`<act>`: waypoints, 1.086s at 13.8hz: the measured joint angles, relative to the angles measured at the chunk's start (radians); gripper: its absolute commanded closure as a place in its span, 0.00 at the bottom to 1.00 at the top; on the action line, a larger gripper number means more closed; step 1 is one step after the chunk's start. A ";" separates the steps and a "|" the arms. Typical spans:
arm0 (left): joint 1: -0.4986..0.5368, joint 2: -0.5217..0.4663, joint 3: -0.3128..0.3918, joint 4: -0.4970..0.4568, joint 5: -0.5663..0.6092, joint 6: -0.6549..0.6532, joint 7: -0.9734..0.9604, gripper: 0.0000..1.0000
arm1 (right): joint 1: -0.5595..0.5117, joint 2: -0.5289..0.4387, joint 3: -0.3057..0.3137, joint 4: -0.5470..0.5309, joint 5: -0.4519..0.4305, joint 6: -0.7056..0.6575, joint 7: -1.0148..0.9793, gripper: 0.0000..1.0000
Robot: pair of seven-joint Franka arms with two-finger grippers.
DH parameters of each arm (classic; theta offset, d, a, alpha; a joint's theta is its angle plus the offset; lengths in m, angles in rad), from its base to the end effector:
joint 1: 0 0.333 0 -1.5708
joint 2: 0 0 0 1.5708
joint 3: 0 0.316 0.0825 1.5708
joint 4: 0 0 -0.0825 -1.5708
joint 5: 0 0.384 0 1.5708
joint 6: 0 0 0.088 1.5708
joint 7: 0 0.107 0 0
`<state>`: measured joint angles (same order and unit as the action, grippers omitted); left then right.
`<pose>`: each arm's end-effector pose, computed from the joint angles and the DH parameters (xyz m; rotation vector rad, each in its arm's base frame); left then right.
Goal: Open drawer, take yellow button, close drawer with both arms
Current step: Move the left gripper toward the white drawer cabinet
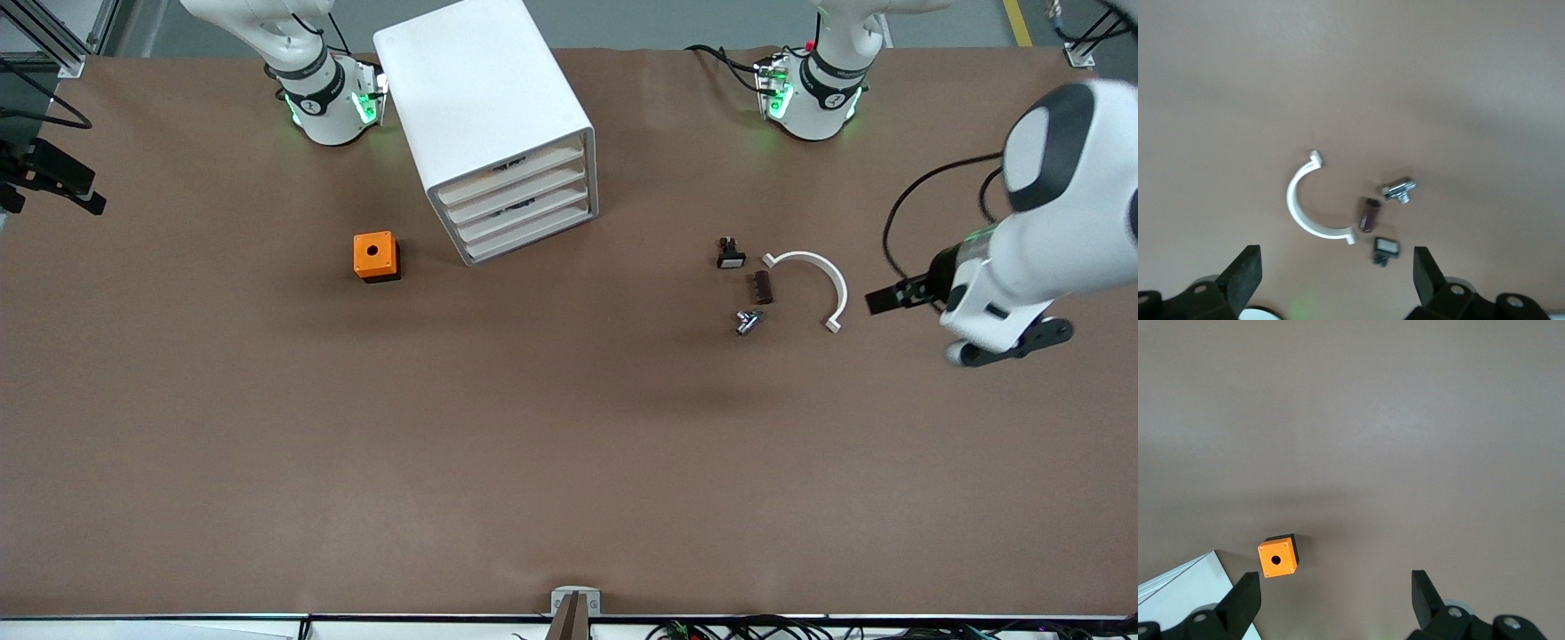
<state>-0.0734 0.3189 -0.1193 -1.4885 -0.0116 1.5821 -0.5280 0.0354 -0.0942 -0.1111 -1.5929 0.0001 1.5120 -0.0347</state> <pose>0.6214 -0.1133 0.4747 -3.0452 -0.5204 0.3508 0.5174 -0.0424 0.6592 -3.1311 0.0635 -0.0208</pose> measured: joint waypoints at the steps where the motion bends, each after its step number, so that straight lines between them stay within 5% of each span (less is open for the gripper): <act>1: -0.015 0.043 0.000 0.024 0.000 0.020 -0.051 0.00 | 0.000 0.000 0.000 0.000 0.000 0.000 0.000 0.00; 8: -0.101 0.202 -0.007 0.065 -0.010 0.062 -0.435 0.00 | -0.005 0.000 -0.003 0.002 0.000 0.002 0.000 0.00; 15: -0.155 0.214 -0.009 0.067 -0.281 -0.089 -0.801 0.00 | -0.005 0.000 -0.003 0.008 0.000 0.002 0.000 0.00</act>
<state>-0.2279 0.5330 -0.1284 -1.4211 -0.2928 1.4926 -1.3294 0.0303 -0.0942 -0.1138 -1.5846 0.0002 1.5139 -0.0347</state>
